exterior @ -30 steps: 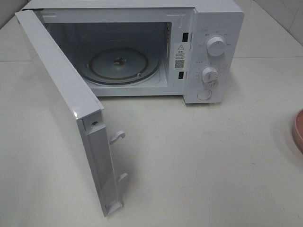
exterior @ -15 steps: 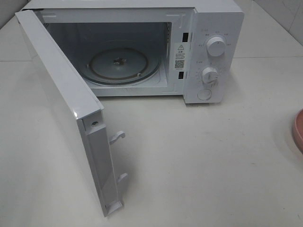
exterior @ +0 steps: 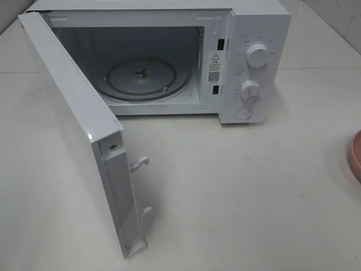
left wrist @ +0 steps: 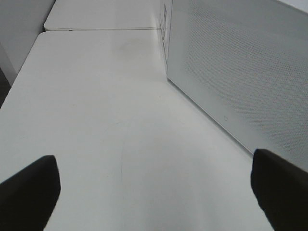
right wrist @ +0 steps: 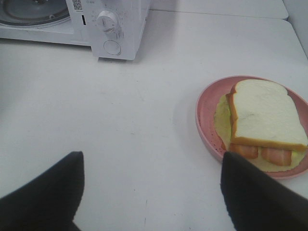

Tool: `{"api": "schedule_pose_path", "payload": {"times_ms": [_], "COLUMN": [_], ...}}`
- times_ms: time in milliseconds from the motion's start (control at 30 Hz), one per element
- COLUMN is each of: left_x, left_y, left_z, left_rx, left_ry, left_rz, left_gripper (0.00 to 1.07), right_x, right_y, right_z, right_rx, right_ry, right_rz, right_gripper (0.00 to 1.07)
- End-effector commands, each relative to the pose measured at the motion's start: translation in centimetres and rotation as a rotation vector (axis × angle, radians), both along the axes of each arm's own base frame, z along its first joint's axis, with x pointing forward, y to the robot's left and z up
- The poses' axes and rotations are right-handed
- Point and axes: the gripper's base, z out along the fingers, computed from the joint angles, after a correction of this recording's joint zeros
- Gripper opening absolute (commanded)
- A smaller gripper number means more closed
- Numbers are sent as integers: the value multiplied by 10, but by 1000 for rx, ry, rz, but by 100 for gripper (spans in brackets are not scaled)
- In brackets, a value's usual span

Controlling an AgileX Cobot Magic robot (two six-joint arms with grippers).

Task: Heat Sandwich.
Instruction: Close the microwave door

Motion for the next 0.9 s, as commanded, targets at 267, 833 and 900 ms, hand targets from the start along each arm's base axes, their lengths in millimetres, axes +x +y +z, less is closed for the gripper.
{"api": "schedule_pose_path", "payload": {"times_ms": [267, 833, 900], "left_x": [-3, -3, -3], "left_y": [0, 0, 0], "left_z": [0, 0, 0], "left_rx": [-3, -3, -1], "left_ry": [-22, -22, -21], "left_rz": [4, 4, 8], "left_gripper": [103, 103, 103], "right_x": [-3, -3, -3], "right_y": [-1, -1, -1], "right_z": [0, 0, 0], "right_rx": [0, 0, 0], "right_ry": [-33, -33, -33], "right_rz": [-11, -11, -11], "right_gripper": [76, 76, 76]}}
